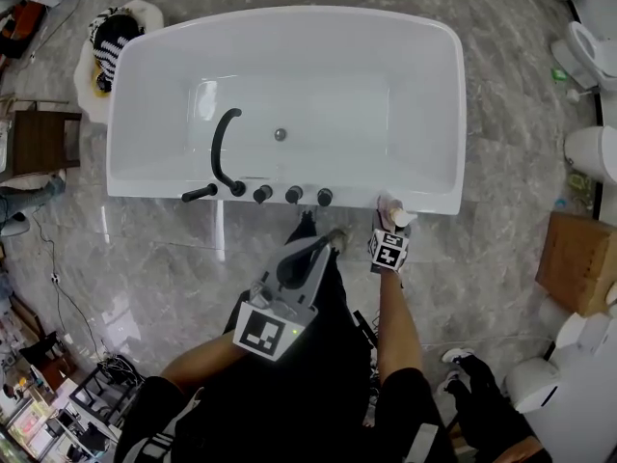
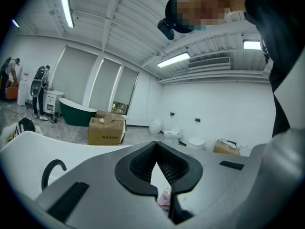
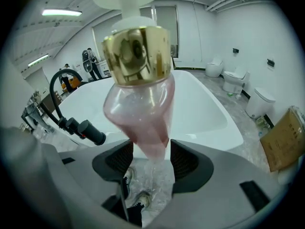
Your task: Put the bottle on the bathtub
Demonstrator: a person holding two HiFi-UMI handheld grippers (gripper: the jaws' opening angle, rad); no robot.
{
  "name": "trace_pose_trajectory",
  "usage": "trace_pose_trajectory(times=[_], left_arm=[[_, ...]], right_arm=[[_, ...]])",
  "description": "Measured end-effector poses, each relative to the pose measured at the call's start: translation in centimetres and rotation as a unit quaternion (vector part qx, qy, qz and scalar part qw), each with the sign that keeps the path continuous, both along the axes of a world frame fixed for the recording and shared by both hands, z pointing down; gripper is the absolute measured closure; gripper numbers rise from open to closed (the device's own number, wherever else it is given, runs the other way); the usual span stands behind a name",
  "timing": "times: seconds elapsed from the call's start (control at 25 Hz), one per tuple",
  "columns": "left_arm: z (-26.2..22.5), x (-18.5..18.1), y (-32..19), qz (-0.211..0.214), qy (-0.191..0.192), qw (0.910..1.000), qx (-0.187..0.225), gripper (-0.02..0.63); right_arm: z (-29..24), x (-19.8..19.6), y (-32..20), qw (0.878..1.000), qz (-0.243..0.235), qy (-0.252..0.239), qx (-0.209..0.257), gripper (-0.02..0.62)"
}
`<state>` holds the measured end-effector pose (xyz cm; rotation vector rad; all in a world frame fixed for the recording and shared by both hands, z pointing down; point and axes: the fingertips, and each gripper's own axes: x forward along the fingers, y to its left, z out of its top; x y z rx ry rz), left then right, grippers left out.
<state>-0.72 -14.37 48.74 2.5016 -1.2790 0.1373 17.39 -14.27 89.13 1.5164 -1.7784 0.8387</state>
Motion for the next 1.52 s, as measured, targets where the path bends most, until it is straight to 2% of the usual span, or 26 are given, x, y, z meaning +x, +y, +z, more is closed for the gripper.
trace_pose_trajectory(times=[0.2, 0.28, 0.48, 0.6, 0.88, 1.04, 1.28, 1.52], left_arm=[[-1.4, 0.7, 1.1, 0.002, 0.005, 0.9998, 0.017, 0.591], [-2.1, 1.2, 1.6, 0.004, 0.007, 0.9996, 0.026, 0.591], [-3.8, 2.4, 3.1, 0.000, 0.011, 0.9988, 0.047, 0.591], [-5.0, 3.2, 4.4, -0.004, 0.010, 0.9984, 0.056, 0.591], [-6.6, 3.8, 6.9, -0.020, -0.015, 0.9961, 0.085, 0.591], [-7.1, 3.5, 7.5, -0.017, -0.036, 0.9947, 0.094, 0.591], [-8.7, 3.1, 8.3, -0.021, -0.028, 0.9935, 0.108, 0.591], [-9.3, 2.3, 9.2, -0.010, -0.020, 0.9938, 0.109, 0.591]], right_arm=[[-0.4, -1.2, 3.3, 0.998, -0.049, -0.014, -0.047, 0.370], [-1.2, -1.5, 4.7, 0.996, -0.061, -0.022, -0.063, 0.403], [-5.7, -0.6, 6.0, 0.997, -0.051, -0.030, -0.045, 0.481], [-9.7, 0.6, 6.4, 0.998, -0.034, -0.042, -0.019, 0.541], [-20.0, 1.9, 6.9, 0.996, -0.004, -0.069, 0.064, 0.581], [-27.0, 1.3, 7.3, 0.987, 0.010, -0.092, 0.129, 0.584], [-35.3, -0.3, 9.3, 0.972, 0.021, -0.117, 0.204, 0.584], [-41.3, -1.6, 12.1, 0.958, 0.039, -0.116, 0.260, 0.584]])
